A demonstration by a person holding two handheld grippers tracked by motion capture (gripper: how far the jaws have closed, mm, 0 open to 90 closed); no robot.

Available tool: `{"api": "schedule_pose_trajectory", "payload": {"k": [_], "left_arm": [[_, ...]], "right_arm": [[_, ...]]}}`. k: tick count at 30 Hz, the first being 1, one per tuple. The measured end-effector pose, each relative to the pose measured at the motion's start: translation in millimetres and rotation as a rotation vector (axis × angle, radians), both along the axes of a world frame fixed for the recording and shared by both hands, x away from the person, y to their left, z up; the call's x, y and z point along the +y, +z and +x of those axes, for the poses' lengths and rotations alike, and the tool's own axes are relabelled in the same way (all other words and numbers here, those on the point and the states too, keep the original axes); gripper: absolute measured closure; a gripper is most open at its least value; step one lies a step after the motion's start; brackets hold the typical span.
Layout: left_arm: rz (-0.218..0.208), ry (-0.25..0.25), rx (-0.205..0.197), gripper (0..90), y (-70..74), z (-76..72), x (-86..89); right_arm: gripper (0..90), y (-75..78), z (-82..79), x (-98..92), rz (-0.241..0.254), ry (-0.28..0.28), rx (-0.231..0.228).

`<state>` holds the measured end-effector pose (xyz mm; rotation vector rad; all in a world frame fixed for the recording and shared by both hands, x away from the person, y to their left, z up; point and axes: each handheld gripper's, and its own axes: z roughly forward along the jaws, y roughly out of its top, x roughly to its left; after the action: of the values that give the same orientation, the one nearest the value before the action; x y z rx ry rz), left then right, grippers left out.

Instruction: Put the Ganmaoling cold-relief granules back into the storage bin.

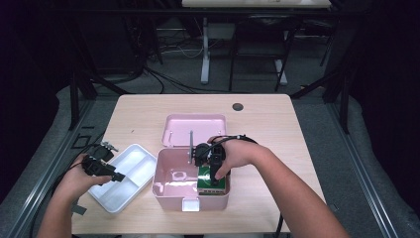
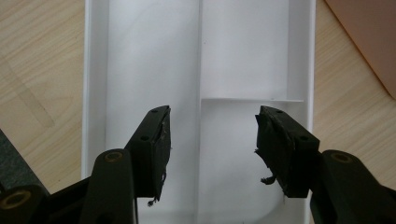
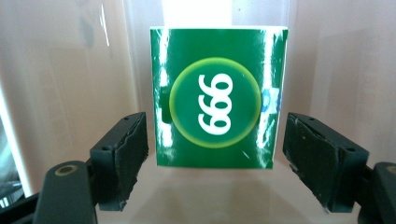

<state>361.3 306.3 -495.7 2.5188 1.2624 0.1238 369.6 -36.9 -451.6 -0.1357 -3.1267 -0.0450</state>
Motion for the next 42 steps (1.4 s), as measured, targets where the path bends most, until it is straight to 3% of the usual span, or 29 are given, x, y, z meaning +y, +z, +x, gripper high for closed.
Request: {"api": "schedule_pose_trajectory", "payload": {"k": [12,22,23,27,32,42], "left_arm": [[0.001,0.002,0.002,44.9,-1.3,-0.1,0.5],[0.001,0.001,0.004,45.1,-2.1,-0.1,0.6],[-0.002,-0.002,0.004,45.1,-2.2,0.0,0.2],[-0.002,-0.002,0.002,45.4,-2.1,0.0,0.1],[-0.001,0.003,0.001,45.6,-2.7,-0.1,0.7],[-0.002,0.009,0.003,46.1,-3.4,0.2,0.9]], "right_arm": [[22.3,16.3,-3.4,-6.8,0.004,-0.011,-0.008],[24.8,35.3,-5.2,-25.7,0.028,-0.037,-0.050],[25.1,39.4,-5.4,-31.6,0.051,-0.055,-0.063],[25.4,45.6,-6.3,-44.0,0.066,-0.079,-0.067],[25.5,46.2,-5.8,-57.6,0.065,-0.104,-0.076],[29.6,43.0,-6.3,-87.4,0.129,-0.211,-0.137]]}}
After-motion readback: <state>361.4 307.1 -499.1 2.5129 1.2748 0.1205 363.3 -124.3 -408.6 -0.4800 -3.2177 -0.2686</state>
